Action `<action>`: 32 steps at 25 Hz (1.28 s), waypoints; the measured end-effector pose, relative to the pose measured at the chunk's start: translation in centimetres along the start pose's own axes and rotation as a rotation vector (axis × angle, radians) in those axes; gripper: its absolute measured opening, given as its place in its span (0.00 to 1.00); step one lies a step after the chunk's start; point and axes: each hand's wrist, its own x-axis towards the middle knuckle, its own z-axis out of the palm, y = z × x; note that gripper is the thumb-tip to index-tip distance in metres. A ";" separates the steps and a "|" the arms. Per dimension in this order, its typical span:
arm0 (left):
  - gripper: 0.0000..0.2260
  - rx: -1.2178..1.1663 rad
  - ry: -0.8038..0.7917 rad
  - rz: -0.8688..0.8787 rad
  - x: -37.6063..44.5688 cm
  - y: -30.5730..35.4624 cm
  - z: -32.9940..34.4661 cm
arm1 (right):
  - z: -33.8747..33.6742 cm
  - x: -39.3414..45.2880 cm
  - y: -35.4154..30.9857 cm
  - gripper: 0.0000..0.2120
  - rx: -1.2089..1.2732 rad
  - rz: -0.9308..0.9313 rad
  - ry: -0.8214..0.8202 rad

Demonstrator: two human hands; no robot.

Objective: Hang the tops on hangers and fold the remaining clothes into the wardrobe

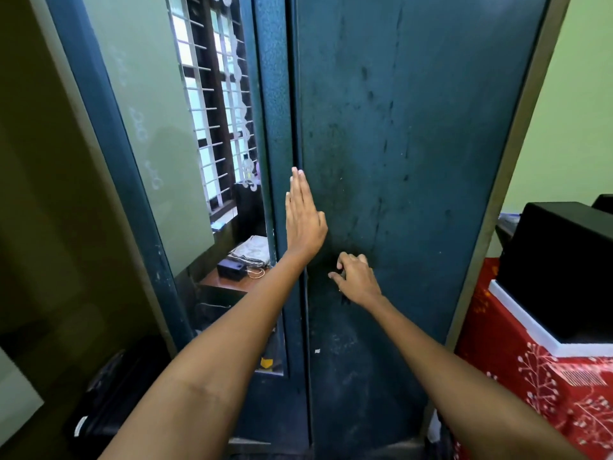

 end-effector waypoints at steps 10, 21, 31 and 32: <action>0.35 0.191 0.032 0.006 4.2 -2.7 4.8 | 2.7 4.3 0.6 0.11 -0.050 -0.053 0.097; 0.34 0.245 0.172 0.065 7.0 -4.9 8.2 | 6.1 7.6 1.5 0.12 -0.285 -0.072 0.369; 0.28 0.410 0.351 0.224 8.7 -7.7 11.6 | 7.5 11.0 4.7 0.06 -0.587 -0.455 0.442; 0.28 0.412 0.353 0.226 8.7 -7.8 11.7 | 7.3 11.2 5.3 0.06 -0.654 -0.563 0.471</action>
